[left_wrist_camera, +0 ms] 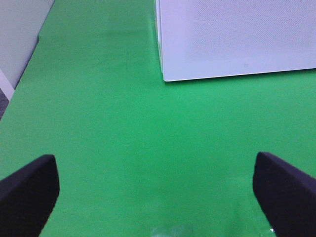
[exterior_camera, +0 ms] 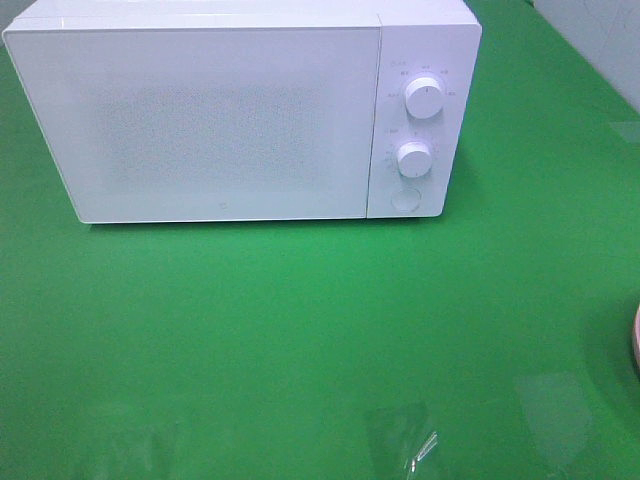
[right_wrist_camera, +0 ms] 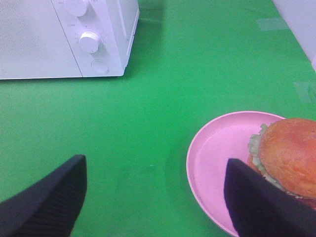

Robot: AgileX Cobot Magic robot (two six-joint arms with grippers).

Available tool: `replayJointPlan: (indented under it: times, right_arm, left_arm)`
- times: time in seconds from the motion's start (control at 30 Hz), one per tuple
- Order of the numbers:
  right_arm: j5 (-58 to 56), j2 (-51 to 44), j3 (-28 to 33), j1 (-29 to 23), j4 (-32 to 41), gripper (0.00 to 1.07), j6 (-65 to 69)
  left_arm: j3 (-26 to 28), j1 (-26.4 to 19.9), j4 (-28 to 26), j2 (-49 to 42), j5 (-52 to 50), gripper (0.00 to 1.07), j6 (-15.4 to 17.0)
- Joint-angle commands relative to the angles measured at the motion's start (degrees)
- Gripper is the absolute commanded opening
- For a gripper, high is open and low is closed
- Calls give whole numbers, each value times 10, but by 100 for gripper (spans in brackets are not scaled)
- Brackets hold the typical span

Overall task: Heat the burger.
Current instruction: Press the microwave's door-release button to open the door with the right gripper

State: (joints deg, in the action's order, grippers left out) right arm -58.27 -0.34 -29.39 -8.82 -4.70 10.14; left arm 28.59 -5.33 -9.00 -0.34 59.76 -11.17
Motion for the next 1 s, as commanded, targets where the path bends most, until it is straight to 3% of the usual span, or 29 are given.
replayJointPlan:
  times: [0.03,0.53,1.0]
  right_arm:
    - [6,-13,0,0,-4,75,-6]
    - [11,-3,-3,0,-4,75,-6]
    - [116,146,-14,0,-2,75,-7]
  left_arm:
    - [-2,1,-2,-13,-3,100,4]
    - [-2,1,-2,-13,-3,100,4]
    - [-2,1,-2,-13,-3,100,4]
